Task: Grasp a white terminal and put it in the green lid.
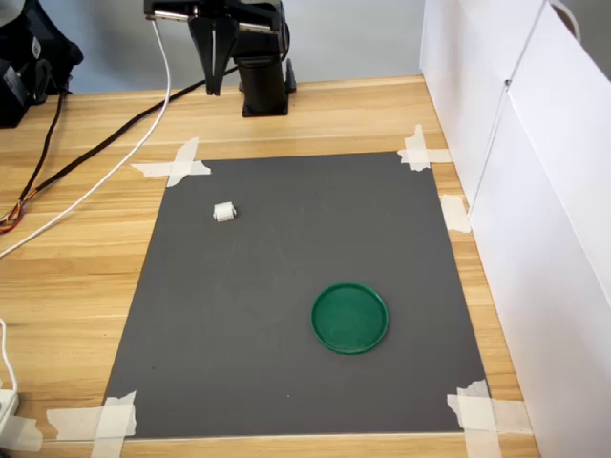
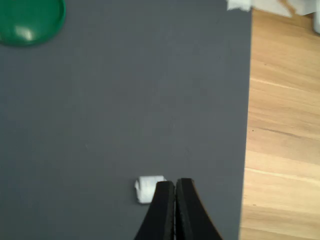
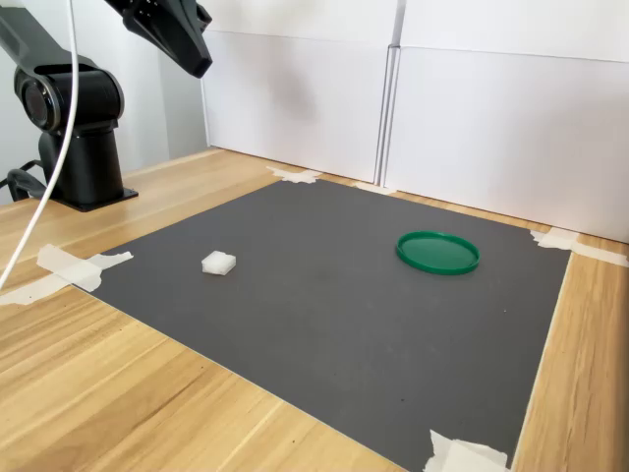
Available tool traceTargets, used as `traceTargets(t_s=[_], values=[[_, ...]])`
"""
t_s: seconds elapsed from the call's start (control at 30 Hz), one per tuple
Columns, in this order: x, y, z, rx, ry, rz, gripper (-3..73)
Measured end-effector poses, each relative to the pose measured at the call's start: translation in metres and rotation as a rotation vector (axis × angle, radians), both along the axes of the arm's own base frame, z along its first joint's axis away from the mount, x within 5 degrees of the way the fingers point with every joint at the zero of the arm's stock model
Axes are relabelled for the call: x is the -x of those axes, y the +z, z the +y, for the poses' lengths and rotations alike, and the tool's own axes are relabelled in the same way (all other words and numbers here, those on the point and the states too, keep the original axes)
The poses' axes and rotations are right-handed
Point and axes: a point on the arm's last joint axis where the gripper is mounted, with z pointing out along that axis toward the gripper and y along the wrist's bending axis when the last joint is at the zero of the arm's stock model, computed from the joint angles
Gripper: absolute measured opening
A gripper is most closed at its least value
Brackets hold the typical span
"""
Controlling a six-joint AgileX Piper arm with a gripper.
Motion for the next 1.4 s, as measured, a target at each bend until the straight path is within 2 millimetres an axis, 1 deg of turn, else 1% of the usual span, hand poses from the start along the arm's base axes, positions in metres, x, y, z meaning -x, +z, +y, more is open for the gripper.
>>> traceTargets(t_s=[0.1, 0.23, 0.47, 0.6, 0.77, 0.97, 1.1, 1.2, 1.3, 1.4], values=[[-0.020, -0.003, 0.000, 0.070, 0.046, 0.111, -2.1], [-0.039, -0.009, 0.001, 0.129, 0.098, 0.249, -2.1], [-0.056, -0.014, 0.007, 0.152, 0.233, 0.431, -2.1], [-0.065, -0.018, 0.009, 0.209, 0.321, 0.482, -2.1], [-0.071, -0.020, 0.009, 0.316, 0.444, 0.476, -2.1], [-0.074, -0.022, 0.009, 0.340, 0.480, 0.484, -2.1], [-0.077, -0.036, 0.008, 0.344, 0.524, 0.599, -2.1], [-0.078, -0.047, 0.004, 0.306, 0.544, 0.692, -1.8], [-0.081, -0.053, -0.007, 0.271, 0.575, 0.739, 0.6], [-0.088, -0.050, -0.019, 0.290, 0.599, 0.728, 7.8]])
